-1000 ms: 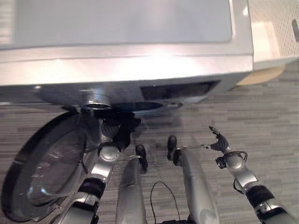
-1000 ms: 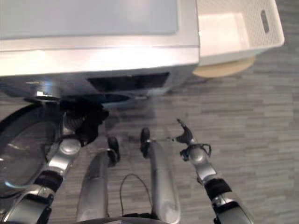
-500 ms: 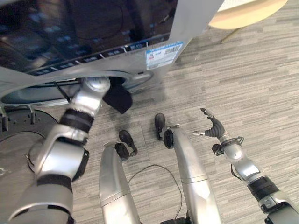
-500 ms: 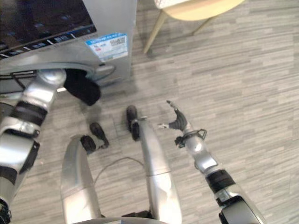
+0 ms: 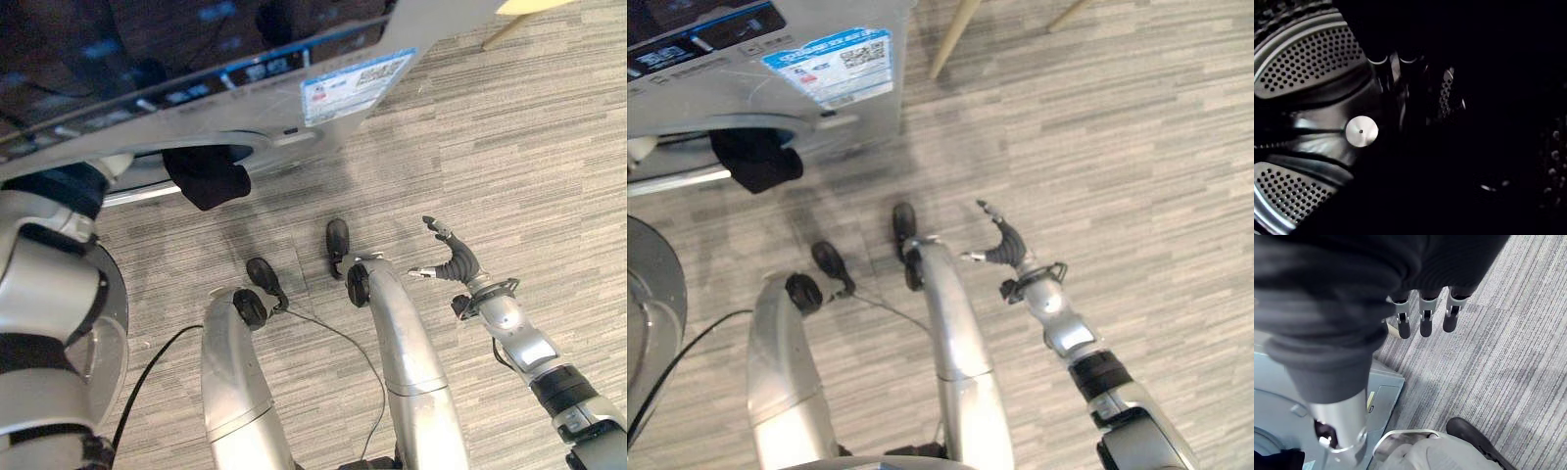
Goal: Grab the laundry basket,head to the washer,open it,put in the laundry and shut it.
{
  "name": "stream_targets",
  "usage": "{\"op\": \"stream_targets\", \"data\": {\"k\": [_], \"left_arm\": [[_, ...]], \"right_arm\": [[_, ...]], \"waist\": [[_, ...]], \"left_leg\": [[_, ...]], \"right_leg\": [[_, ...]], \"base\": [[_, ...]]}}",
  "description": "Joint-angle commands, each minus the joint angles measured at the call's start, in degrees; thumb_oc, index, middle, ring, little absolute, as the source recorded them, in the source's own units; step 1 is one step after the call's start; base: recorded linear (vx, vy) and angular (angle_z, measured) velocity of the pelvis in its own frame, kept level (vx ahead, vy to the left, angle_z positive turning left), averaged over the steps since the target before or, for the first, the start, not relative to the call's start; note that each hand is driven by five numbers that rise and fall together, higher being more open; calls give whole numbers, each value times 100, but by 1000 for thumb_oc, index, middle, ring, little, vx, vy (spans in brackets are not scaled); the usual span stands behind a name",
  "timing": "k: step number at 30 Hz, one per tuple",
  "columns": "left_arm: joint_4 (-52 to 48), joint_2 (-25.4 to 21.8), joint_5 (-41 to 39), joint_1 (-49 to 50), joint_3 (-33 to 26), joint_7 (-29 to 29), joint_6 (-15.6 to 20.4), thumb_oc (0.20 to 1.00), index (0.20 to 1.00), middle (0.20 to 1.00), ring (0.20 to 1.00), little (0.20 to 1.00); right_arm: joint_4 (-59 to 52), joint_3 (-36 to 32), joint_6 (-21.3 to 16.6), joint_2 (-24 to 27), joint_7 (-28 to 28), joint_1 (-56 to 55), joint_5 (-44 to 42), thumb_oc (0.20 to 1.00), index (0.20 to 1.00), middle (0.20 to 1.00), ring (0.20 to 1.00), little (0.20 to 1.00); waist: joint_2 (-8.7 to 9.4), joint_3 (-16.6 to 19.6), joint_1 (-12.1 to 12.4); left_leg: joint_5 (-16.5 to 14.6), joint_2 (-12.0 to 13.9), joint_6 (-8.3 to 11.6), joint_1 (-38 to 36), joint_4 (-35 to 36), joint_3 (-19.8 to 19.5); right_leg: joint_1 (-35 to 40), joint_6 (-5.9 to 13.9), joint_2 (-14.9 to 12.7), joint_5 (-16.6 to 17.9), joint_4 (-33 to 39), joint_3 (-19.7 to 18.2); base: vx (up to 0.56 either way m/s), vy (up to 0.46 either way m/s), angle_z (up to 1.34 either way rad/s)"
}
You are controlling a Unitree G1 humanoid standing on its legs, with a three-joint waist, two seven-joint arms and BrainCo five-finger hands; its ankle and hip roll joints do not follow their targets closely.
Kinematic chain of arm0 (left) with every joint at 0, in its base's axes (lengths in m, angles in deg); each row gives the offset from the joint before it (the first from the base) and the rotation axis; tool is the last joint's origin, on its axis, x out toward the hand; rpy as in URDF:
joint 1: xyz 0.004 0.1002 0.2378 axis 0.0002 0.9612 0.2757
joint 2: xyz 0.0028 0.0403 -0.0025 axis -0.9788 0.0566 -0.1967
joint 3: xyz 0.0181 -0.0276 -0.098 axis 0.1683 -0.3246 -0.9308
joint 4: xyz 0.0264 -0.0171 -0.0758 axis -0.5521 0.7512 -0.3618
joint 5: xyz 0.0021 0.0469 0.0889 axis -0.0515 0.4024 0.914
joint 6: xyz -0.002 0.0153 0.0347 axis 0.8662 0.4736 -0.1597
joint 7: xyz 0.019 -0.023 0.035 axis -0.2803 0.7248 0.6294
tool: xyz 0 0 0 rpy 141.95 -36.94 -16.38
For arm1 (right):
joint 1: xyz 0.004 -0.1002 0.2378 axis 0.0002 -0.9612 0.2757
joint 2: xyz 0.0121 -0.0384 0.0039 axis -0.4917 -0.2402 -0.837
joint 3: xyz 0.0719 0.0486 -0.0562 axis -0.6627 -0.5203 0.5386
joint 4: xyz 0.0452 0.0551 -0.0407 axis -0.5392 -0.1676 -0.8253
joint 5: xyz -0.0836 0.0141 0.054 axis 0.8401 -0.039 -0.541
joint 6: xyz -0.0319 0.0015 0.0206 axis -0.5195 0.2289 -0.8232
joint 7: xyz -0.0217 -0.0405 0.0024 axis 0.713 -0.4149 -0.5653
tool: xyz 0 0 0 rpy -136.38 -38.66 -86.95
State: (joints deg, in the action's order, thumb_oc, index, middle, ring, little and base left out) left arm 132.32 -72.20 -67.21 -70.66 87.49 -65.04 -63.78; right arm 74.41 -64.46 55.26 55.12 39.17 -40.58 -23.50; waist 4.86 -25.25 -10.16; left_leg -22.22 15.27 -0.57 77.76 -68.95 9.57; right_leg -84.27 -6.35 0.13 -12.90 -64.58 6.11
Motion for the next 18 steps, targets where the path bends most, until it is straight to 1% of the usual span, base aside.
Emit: {"op": "stream_targets", "data": {"k": [1,3,4,7,8,9,10,11,12,13,14,18], "left_arm": [[-104,112,88,737,-442,529,320,1000,1000,1000,1000,1000],[-216,284,-5,1364,-680,888,438,1000,1000,1000,1000,1000],[-232,283,-2,1394,-704,894,435,1000,1000,1000,1000,1000],[-410,476,-166,1940,-915,1249,546,1000,1000,1000,1000,1000],[-425,474,-164,1964,-936,1256,542,1000,1000,1000,1000,1000],[-521,680,-429,2313,-1151,1428,590,1000,1000,1000,1000,1000],[-541,676,-427,2347,-1180,1433,585,1000,1000,1000,1000,1000],[-593,782,-495,2517,-1279,1478,590,1000,1000,1000,1000,1000],[-653,1005,-597,2795,-1422,1535,583,1000,1000,1000,1000,1000],[-601,1124,-574,2878,-1424,1552,553,1000,1000,1000,1000,1000],[-235,1412,-264,2912,-1269,1665,422,1000,1000,1000,1000,1000],[1,1560,-195,2809,-1156,1703,373,1000,1000,1000,1000,1000]], "right_arm": [[-247,106,-266,56,-81,-505,83,1000,1000,1000,1000,1000],[-264,81,-224,44,-73,-552,205,1000,1000,1000,1000,1000],[-268,88,-222,54,-74,-563,208,1000,1000,1000,1000,1000],[-245,45,-125,39,-94,-521,304,1000,1000,1000,1000,1000],[-249,51,-123,48,-94,-526,306,1000,1000,1000,1000,1000],[-202,1,-45,-8,-116,-489,335,1000,1000,1000,1000,1000],[-202,16,-45,4,-119,-491,336,1000,1000,1000,1000,1000],[-162,16,1,-19,-146,-451,374,1000,1000,1000,1000,1000],[-96,14,71,-51,-182,-376,365,1000,1000,1000,1000,1000],[-48,11,106,-67,-216,-322,359,1000,1000,1000,1000,1000],[42,34,181,-6,-287,-139,396,1000,1000,1000,1000,1000],[42,31,200,46,-353,-45,416,1000,1000,1000,1000,1000]], "waist": [[-395,805,-271],[-394,849,-214],[-405,858,-222],[-398,881,-149],[-406,885,-158],[-391,877,-107],[-402,883,-121],[-403,873,-96],[-402,854,-65],[-391,838,-52],[-354,771,-55],[-339,713,-62]], "left_leg": [[54,192,34,308,-218,-765],[119,144,63,280,-102,-782],[123,142,64,276,-95,-781],[212,83,90,228,75,-792],[218,79,90,219,87,-790],[269,49,111,189,197,-793],[277,46,111,178,212,-790],[291,27,115,167,243,-792],[318,20,123,155,280,-778],[329,12,125,163,279,-777],[336,23,120,207,244,-795],[335,28,113,296,188,-827]], "right_leg": [[179,794,-302,-456,47,-247],[216,780,-334,-438,105,-207],[221,779,-336,-436,112,-206],[289,761,-366,-418,222,-200],[297,760,-369,-414,231,-199],[335,752,-380,-397,305,-201],[346,752,-381,-391,318,-200],[359,741,-392,-393,333,-193],[380,733,-394,-374,360,-189],[375,729,-396,-368,360,-187],[323,741,-386,-322,342,-203],[251,746,-384,-284,321,-211]], "base": [[-15,-17,5],[-33,-17,5],[-37,-12,5],[-32,-8,8],[-48,-11,12],[-35,-7,14],[-46,-7,16],[-39,8,14],[-48,13,8],[-69,33,5],[-46,24,3],[-25,16,-2]]}}
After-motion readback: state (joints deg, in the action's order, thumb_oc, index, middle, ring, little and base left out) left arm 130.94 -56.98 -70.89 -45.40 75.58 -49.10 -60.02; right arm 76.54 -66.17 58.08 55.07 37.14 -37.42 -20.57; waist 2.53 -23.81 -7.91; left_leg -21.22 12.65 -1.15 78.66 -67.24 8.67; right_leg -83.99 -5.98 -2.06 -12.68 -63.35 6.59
